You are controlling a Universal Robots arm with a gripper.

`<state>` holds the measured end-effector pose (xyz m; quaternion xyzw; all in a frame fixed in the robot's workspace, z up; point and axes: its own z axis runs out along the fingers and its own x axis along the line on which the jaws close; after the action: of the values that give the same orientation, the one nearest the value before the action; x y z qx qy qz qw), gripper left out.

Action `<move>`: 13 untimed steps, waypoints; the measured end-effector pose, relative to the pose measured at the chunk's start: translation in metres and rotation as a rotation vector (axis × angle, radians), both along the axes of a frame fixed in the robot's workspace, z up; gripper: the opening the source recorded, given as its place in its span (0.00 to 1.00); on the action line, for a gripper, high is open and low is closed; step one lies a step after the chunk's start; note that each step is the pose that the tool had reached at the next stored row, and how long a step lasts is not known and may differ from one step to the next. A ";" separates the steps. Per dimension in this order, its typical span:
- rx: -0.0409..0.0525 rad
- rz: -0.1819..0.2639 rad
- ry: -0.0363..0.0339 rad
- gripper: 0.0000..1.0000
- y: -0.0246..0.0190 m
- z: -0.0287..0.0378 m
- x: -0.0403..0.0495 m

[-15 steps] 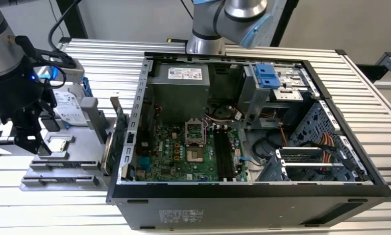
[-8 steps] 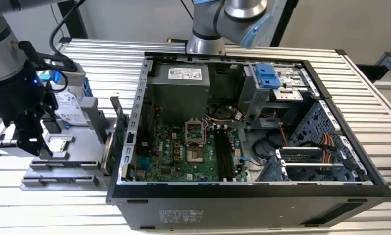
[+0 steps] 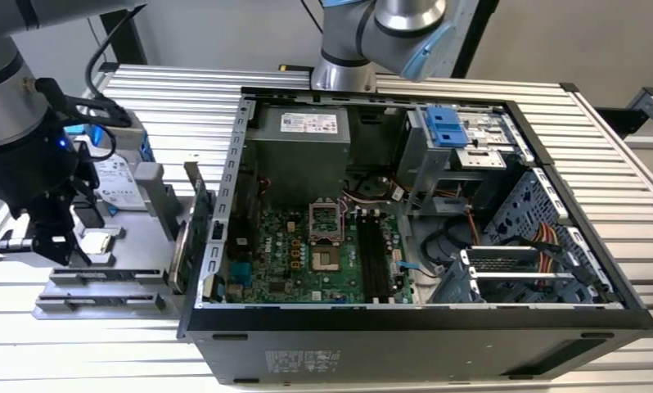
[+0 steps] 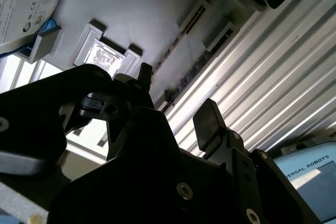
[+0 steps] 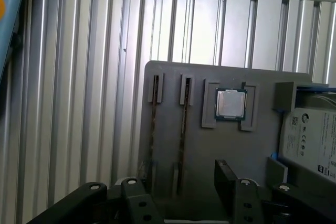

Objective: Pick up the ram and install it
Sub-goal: 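Pick up the ram and move it above insertion slot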

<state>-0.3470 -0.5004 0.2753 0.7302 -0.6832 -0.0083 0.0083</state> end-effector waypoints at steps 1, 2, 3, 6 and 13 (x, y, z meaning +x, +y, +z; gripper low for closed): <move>0.0001 0.000 -0.0001 1.00 -0.0007 -0.0009 -0.0001; 0.0002 0.000 -0.0002 1.00 -0.0015 -0.0018 -0.0001; 0.0001 0.000 -0.0001 1.00 -0.0021 -0.0025 -0.0001; 0.0000 0.000 -0.0001 1.00 -0.0030 -0.0049 -0.0002; -0.0014 0.000 -0.0001 1.00 -0.0032 -0.0103 0.0000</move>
<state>-0.3470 -0.5036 0.2651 0.7301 -0.6832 -0.0078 0.0088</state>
